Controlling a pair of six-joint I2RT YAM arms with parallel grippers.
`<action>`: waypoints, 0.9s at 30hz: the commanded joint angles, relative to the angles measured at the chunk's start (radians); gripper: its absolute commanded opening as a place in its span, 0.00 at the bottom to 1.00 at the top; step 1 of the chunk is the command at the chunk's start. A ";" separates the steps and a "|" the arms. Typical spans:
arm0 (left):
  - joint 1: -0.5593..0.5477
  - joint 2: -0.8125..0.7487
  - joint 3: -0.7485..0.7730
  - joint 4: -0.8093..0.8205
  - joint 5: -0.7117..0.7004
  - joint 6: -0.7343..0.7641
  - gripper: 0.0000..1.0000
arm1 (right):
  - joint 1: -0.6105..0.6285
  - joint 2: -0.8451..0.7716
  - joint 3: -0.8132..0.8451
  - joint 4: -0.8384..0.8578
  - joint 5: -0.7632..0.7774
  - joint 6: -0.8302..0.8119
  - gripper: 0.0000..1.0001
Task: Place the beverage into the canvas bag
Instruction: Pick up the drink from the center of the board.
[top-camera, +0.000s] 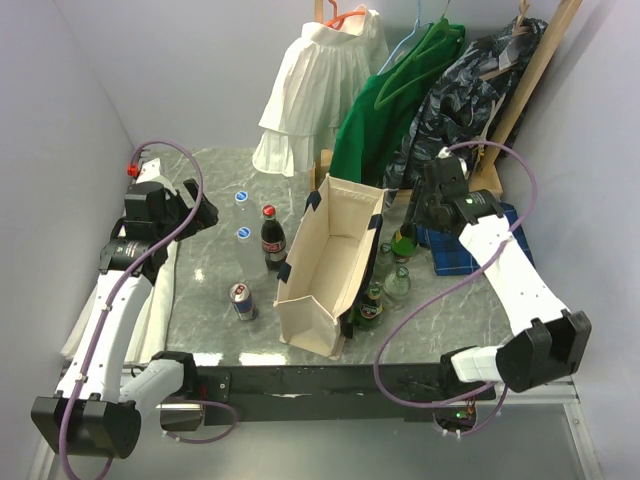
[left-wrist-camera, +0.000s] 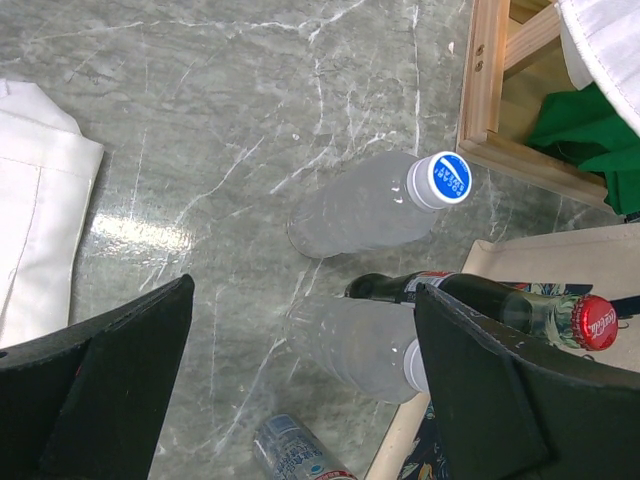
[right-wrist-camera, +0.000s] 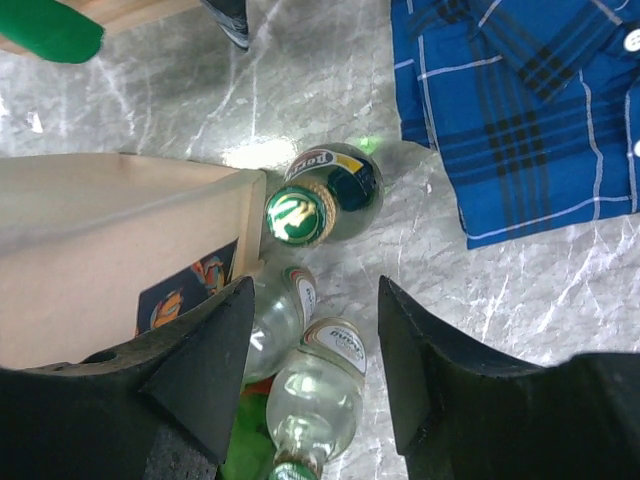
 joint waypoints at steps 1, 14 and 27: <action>-0.003 -0.001 0.054 0.006 0.015 0.018 0.96 | 0.004 0.032 0.019 0.042 0.021 0.006 0.59; -0.003 0.024 0.049 0.018 0.015 0.030 0.96 | 0.002 0.114 0.024 0.106 0.056 0.003 0.56; -0.003 0.035 0.063 0.013 -0.045 0.039 0.96 | 0.001 0.152 0.021 0.117 0.053 0.003 0.52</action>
